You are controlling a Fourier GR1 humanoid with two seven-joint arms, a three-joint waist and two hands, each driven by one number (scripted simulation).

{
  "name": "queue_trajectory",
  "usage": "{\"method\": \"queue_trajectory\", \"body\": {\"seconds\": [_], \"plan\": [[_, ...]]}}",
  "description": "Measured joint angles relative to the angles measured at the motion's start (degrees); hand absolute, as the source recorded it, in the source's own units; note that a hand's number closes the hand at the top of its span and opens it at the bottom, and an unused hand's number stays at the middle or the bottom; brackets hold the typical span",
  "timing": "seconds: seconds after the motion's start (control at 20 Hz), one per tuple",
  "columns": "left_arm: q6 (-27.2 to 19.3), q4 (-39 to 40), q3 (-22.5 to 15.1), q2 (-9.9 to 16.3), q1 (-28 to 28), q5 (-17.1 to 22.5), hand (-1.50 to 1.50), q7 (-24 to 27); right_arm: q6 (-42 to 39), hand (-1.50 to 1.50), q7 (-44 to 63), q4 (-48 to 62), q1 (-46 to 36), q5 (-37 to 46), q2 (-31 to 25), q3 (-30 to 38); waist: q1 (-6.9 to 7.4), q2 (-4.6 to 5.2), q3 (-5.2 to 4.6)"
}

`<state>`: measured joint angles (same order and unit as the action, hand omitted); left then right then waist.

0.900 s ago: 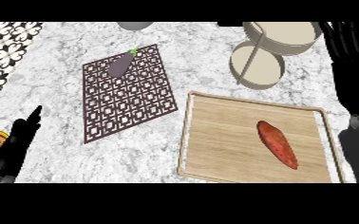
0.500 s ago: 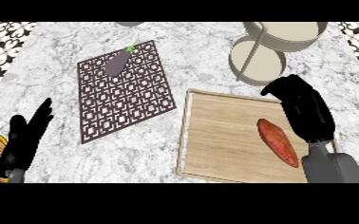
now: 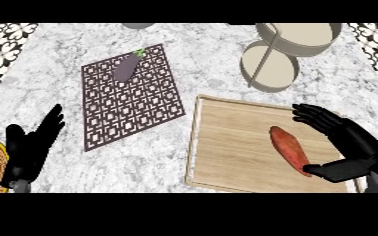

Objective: Pick the sweet potato from the tray and place it in the tiered basket

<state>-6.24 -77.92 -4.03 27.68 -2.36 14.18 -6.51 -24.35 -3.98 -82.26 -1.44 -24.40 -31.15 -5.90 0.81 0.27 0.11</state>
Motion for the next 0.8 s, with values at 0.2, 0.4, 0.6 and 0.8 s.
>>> {"method": "queue_trajectory", "body": {"seconds": [0.2,0.4,0.6,0.8], "plan": [[1.2,0.6,0.2,-0.2,0.2,0.4,0.00,0.7,-5.2,-1.50,-1.8,3.2,-3.5,8.4,-7.8,-1.3,0.40,0.04,-0.05],[1.5,0.6,0.2,-0.5,0.7,0.3,0.00,0.2,-13.8,-1.50,-2.6,6.5,-8.1,12.3,-11.7,-4.6,0.68,0.05,-0.06],[2.0,0.6,1.0,-0.9,0.1,-0.2,0.00,0.4,-19.5,-1.50,-1.8,10.5,-14.7,14.8,-11.1,-5.8,0.39,-0.07,-0.08],[2.4,0.6,1.8,-1.8,-1.0,-1.2,0.00,1.1,-23.4,-1.50,3.7,12.1,-19.8,15.0,-9.0,-5.8,0.04,-0.18,-0.11]]}}
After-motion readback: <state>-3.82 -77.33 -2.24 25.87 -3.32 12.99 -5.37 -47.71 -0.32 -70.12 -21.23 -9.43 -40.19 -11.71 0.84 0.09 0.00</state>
